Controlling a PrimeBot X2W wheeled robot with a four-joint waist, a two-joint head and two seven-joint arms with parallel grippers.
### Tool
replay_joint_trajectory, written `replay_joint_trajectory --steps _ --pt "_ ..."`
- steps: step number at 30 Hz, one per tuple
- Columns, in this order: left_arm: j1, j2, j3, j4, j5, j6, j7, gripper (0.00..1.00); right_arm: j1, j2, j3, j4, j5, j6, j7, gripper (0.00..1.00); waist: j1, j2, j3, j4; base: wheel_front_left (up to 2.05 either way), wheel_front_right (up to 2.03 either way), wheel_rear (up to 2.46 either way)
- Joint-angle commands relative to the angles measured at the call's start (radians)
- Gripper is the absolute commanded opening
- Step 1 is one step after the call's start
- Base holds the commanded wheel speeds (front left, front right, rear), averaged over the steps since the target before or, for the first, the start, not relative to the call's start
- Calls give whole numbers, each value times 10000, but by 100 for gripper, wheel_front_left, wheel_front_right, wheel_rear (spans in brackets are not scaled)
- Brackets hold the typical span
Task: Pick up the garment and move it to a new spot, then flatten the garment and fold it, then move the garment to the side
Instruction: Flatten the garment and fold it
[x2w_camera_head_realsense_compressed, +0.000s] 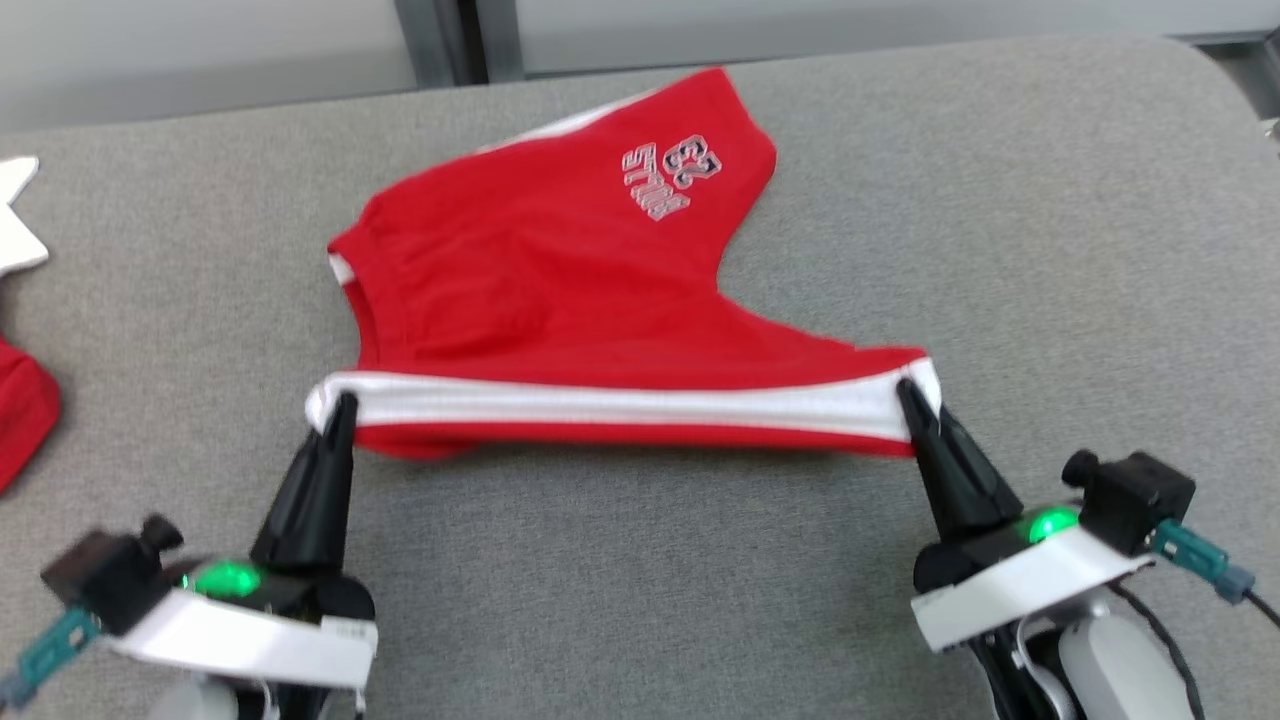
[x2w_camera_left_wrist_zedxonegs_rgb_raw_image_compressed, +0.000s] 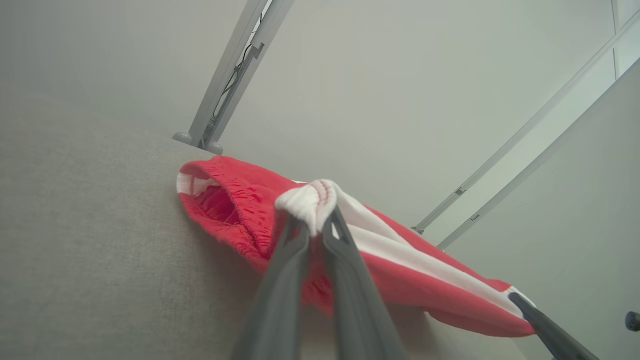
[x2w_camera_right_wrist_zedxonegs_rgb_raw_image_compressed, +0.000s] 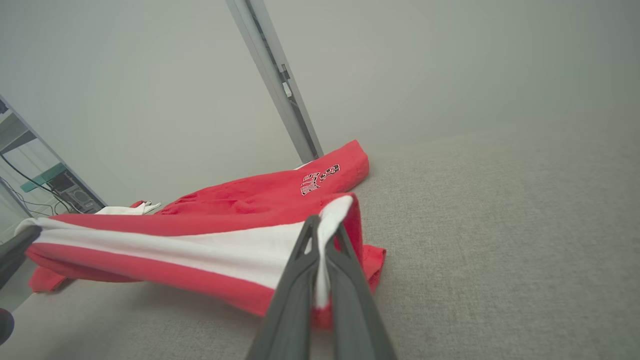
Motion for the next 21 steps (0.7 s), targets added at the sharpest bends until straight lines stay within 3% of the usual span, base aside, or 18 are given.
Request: replay_joint_trajectory --steps 1,8,21 --pt "364 -90 201 -165 174 -9 -65 0 269 -90 -60 -118 24 -6 109 0 0 0 -362 -154 0 0 0" --pt "2673 -1114 1246 -1516 827 -9 -60 0 1645 -58 -250 -1348 -71 -6 942 0 0 0 -1054 -398 0 0 0" --pt "4881 -1819 1930 -3531 1258 -8 -61 0 3329 96 -1045 -4436 -579 -6 2911 0 0 0 -1353 -337 0 0 0"
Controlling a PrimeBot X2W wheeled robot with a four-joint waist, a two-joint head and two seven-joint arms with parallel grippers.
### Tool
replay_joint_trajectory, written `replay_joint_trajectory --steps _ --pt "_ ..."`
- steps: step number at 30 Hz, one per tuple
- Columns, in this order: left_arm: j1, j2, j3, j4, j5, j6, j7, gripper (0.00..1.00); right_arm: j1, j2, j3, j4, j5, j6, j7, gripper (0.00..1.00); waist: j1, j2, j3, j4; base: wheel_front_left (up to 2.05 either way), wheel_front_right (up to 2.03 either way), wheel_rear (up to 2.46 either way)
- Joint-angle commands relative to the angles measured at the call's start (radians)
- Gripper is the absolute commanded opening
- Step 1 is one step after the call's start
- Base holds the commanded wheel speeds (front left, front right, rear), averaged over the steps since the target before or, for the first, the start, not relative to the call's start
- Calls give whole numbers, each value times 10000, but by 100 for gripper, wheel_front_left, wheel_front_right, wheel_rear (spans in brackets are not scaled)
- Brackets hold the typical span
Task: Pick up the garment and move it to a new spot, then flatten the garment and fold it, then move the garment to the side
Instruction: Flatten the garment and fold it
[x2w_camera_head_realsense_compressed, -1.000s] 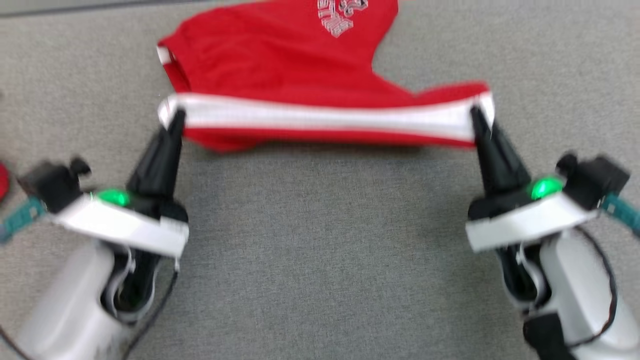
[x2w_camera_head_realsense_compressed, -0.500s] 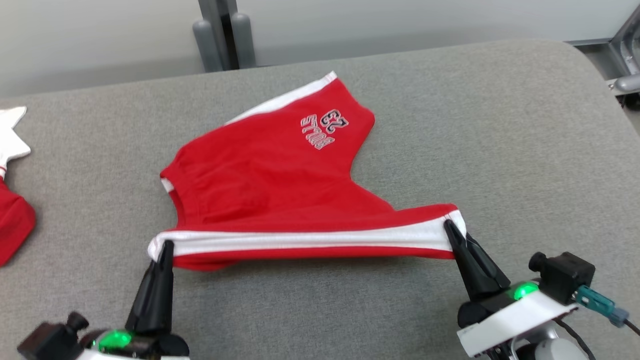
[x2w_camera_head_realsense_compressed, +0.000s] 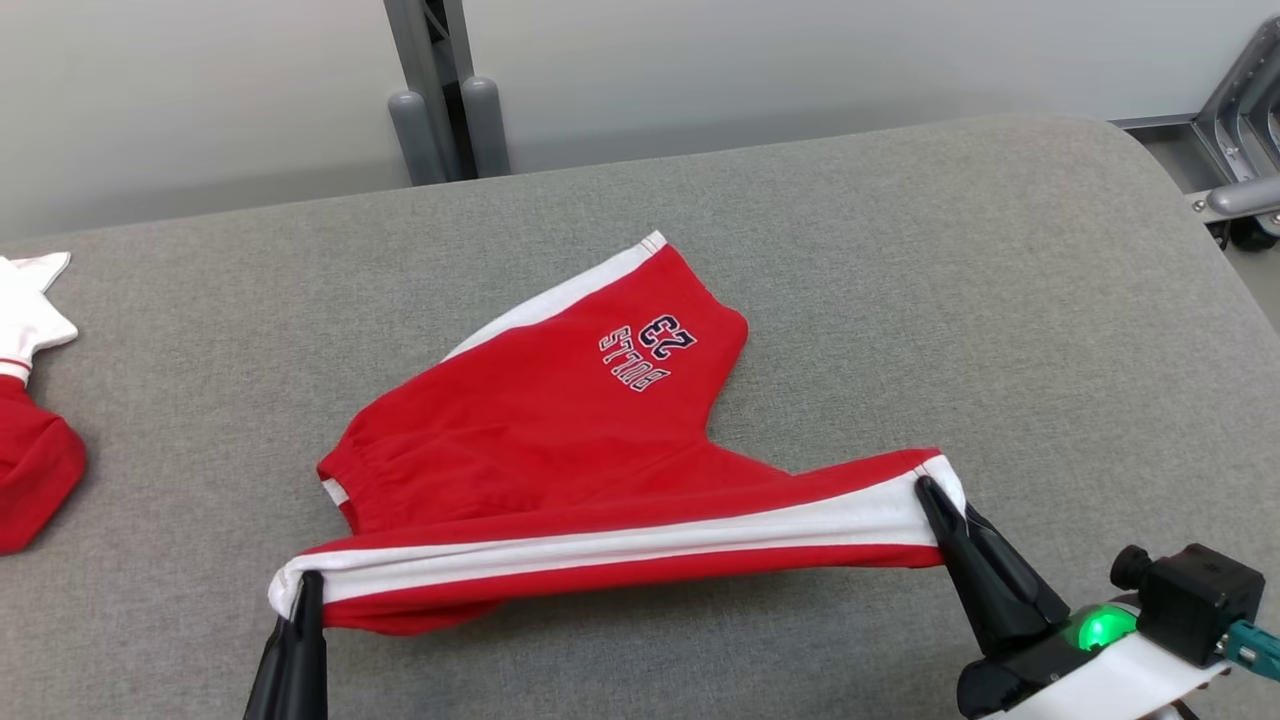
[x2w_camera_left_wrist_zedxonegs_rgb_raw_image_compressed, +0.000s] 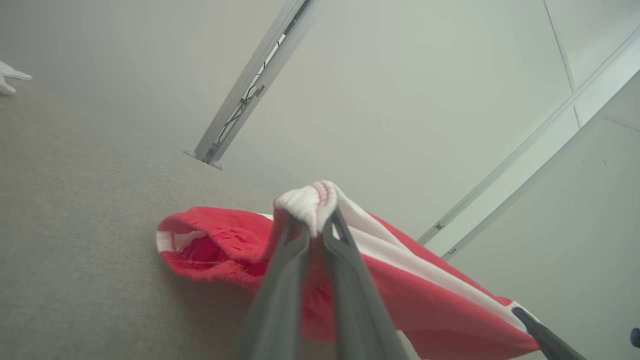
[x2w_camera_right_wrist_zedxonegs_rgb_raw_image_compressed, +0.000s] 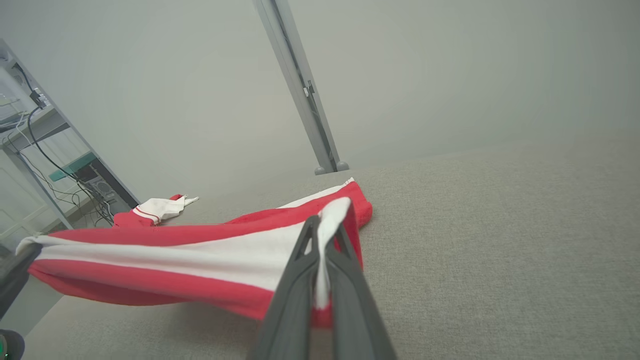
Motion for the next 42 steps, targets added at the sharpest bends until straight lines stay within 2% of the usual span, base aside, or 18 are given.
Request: replay_joint_trajectory --steps 1,6,13,23,32,35,42 --pt "77 28 45 -81 40 -6 -51 0 107 -28 -134 -171 -113 -6 152 0 0 -1 1 41 0 0 0" --pt "-189 41 -433 375 -101 -7 -50 0 132 88 -206 -71 -14 -6 582 0 0 -1 -92 181 0 0 0" --pt "-874 -37 -984 1731 -588 -8 -38 0 -363 177 -353 1007 -11 -4 606 0 0 -1 -340 411 0 0 0" --pt "-2735 -199 -1218 3781 -1375 -6 222 0 -2288 -184 -378 2869 -48 -6 705 0 0 -1 -481 983 0 0 0" --pt "-5356 -508 -1394 6110 -1776 624 803 0 -5309 -688 -2 5574 137 -6 943 0 0 -1 207 1738 0 0 0" --pt "-6343 -607 -1571 7044 -1967 790 810 0 -6655 -797 356 6909 198 -6 931 0 0 -1 640 2037 0 0 0" --pt "-7809 -679 -2020 8440 -2113 966 714 0 -8656 -884 904 9071 374 -8 824 0 0 -1 1298 2530 0 0 0"
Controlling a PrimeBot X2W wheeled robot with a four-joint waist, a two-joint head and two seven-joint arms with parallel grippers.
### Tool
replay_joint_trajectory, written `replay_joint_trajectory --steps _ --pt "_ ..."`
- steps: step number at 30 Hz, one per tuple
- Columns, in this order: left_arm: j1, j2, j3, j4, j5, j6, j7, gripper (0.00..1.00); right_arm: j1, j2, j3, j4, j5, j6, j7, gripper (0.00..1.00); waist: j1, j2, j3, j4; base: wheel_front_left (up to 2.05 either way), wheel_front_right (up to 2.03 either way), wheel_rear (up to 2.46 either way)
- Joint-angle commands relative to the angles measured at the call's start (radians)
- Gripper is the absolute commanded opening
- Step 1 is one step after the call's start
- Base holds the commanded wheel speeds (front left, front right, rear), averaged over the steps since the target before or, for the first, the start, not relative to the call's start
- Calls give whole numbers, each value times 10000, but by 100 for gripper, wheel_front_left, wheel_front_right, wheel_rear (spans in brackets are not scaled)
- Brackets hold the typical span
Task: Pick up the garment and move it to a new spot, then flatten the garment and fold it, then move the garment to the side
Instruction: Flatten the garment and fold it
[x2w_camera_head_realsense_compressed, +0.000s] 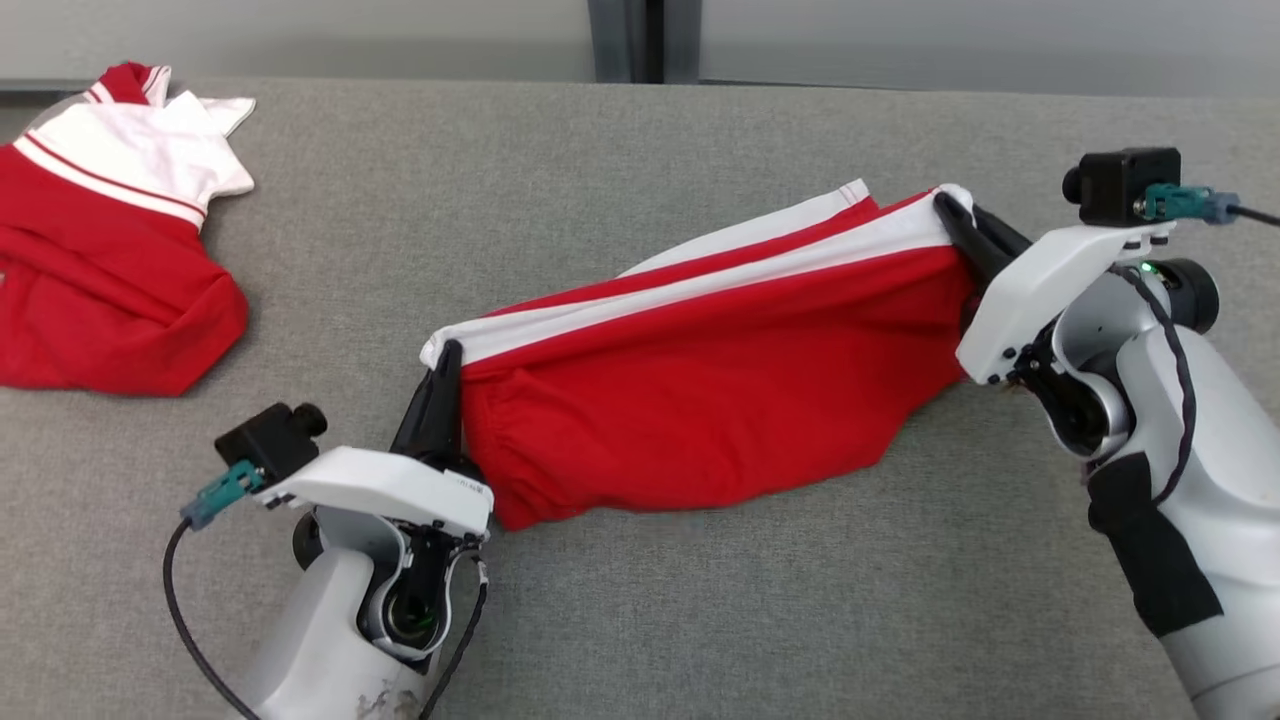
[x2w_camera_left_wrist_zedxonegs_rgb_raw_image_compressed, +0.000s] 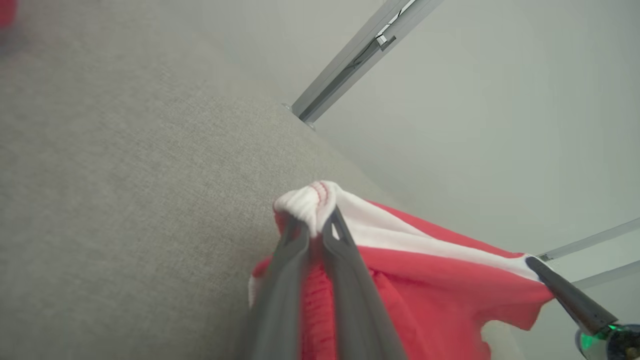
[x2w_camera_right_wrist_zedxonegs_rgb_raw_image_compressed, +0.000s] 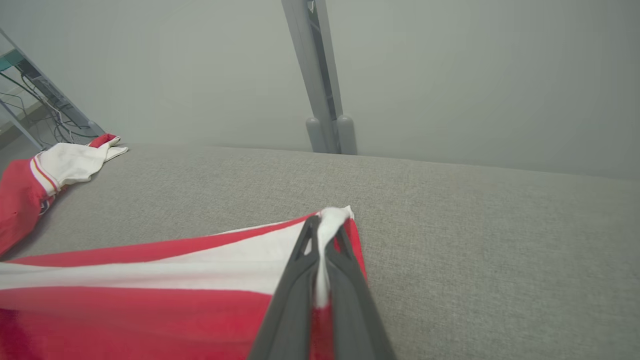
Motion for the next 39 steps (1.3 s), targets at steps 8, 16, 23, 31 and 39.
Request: replay_joint_trajectory --steps 8,16,23,31,39 --pt "-1484 81 -974 943 -417 320 -140 0 -1803 -350 587 2305 264 -10 -223 0 0 0 759 737 0 0 0" --pt "-2012 67 -2066 987 -902 725 -136 0 -2634 -423 1291 3675 664 -8 -342 0 0 0 963 1003 0 0 0" --pt "-2185 61 -2519 896 -847 986 -171 100 -3008 -398 1859 4271 932 -8 -555 84 0 0 969 1066 0 0 0" --pt "-2228 292 -2819 464 -460 1256 -102 100 -3336 -493 2479 4753 1288 -6 -1007 100 0 0 889 1150 0 0 0" --pt "-1441 1058 -2914 -599 -180 1502 -123 100 -3335 -865 3127 4715 1714 -6 -1424 100 0 0 682 1057 0 0 0"
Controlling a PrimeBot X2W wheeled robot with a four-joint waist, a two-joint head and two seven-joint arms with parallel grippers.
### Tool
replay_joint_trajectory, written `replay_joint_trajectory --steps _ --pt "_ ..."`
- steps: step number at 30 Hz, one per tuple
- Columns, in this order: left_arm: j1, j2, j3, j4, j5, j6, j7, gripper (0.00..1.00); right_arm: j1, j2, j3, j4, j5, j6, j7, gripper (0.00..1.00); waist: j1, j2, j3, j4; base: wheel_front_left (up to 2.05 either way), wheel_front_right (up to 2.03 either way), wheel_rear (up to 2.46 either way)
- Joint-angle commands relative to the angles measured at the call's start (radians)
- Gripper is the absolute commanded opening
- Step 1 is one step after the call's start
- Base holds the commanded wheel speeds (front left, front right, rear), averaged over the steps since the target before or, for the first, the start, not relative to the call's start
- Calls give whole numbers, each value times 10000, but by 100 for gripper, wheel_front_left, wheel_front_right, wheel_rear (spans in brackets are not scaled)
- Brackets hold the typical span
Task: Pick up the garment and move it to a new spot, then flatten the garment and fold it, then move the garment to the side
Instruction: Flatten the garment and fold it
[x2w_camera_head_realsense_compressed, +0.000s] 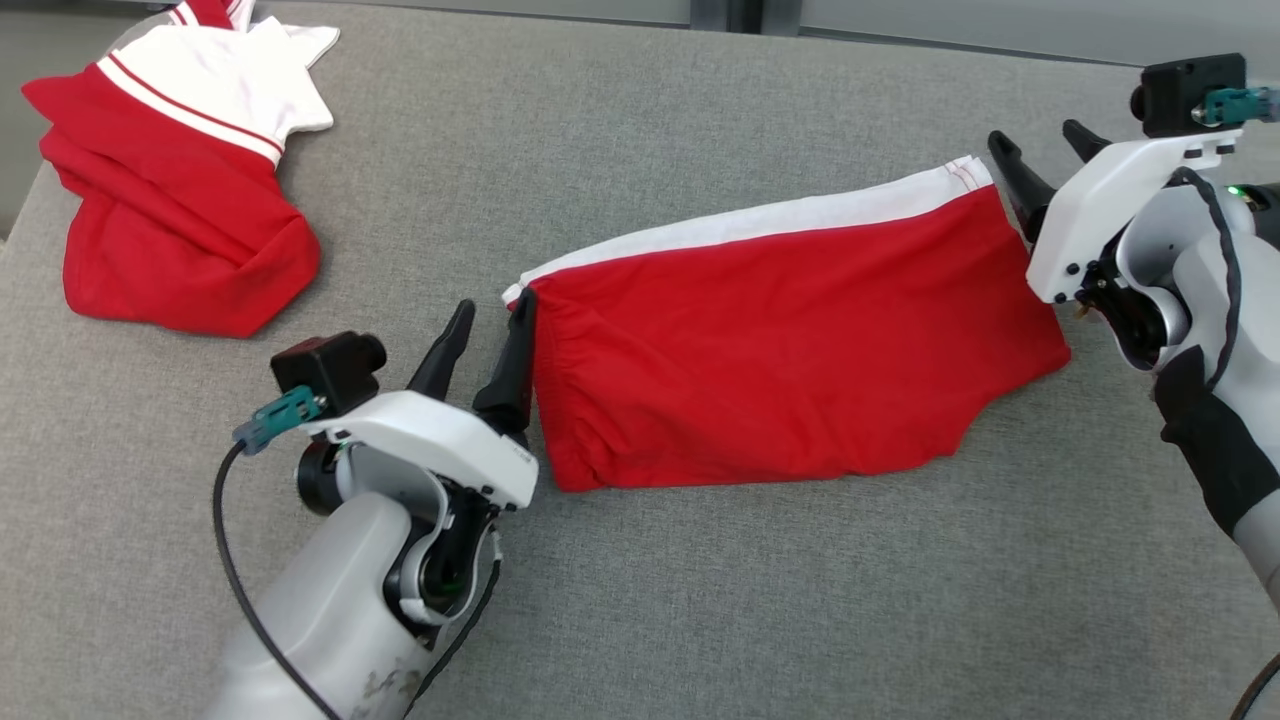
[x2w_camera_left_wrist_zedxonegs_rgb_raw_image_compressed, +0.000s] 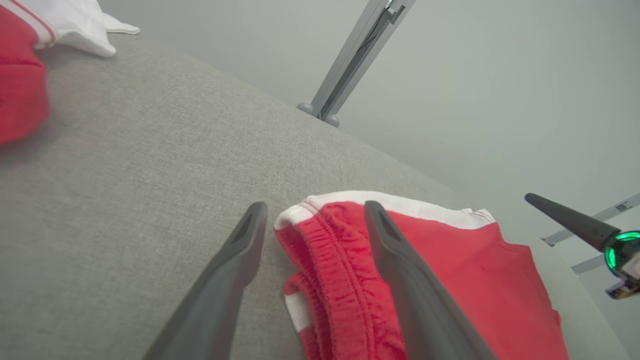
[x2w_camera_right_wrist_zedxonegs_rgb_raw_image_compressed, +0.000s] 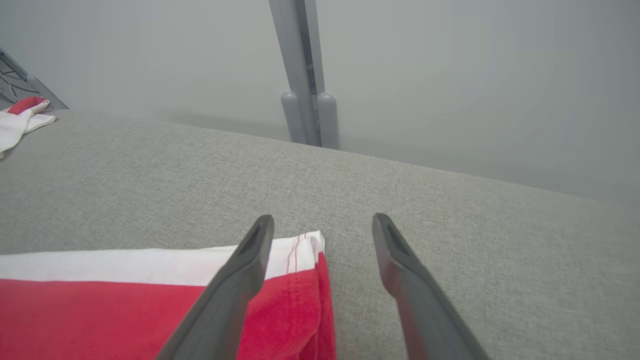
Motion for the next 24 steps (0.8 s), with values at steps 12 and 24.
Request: replay_joint_trajectory --steps 12,24 --pt "1916 1176 465 -2326 693 643 -588 100 928 -677 902 -778 1153 -3 -581 100 0 0 -542 -493 0 0 0" --pt "3640 1139 1258 -4110 1392 1197 -707 100 1635 -732 1576 -708 2415 -3 159 100 0 0 -624 -153 0 0 0"
